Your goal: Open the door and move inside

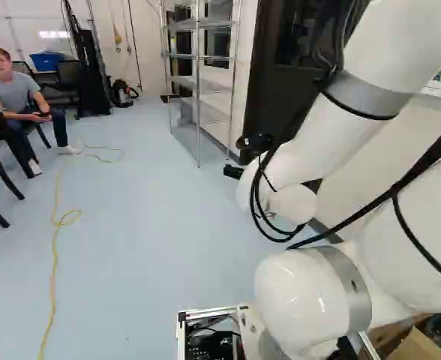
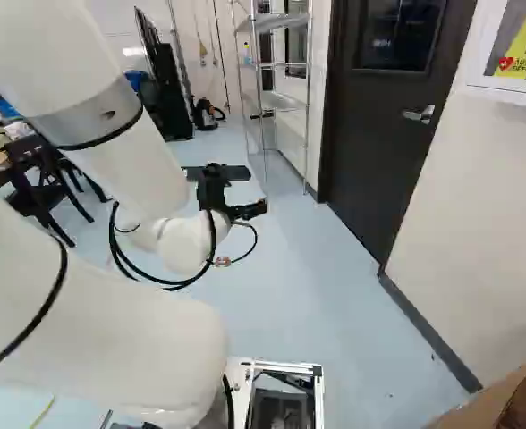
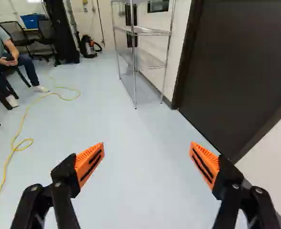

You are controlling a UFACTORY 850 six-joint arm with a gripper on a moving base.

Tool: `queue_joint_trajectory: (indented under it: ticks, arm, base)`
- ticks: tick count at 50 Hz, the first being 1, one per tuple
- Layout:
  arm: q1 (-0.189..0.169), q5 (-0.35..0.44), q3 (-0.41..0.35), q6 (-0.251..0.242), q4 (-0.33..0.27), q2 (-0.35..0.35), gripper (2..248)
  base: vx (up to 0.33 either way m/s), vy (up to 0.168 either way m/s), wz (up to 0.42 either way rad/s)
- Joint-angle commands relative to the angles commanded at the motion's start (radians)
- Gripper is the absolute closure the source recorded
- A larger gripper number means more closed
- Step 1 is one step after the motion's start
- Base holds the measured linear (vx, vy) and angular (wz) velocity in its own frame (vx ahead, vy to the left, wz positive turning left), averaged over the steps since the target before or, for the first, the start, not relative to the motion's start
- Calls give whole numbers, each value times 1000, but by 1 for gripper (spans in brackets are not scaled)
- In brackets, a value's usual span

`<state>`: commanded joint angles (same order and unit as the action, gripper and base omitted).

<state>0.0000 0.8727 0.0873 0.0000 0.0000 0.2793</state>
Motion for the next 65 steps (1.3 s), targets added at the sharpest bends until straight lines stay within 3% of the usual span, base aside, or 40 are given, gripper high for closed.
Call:
queue_joint_trajectory:
  ticks: [39,65]
  arm:
    - [0,0,0,0,0,0,3]
    - [0,0,0,0,0,0,3]
  base:
    - [127,2,-5]
    - [211,-10,-333]
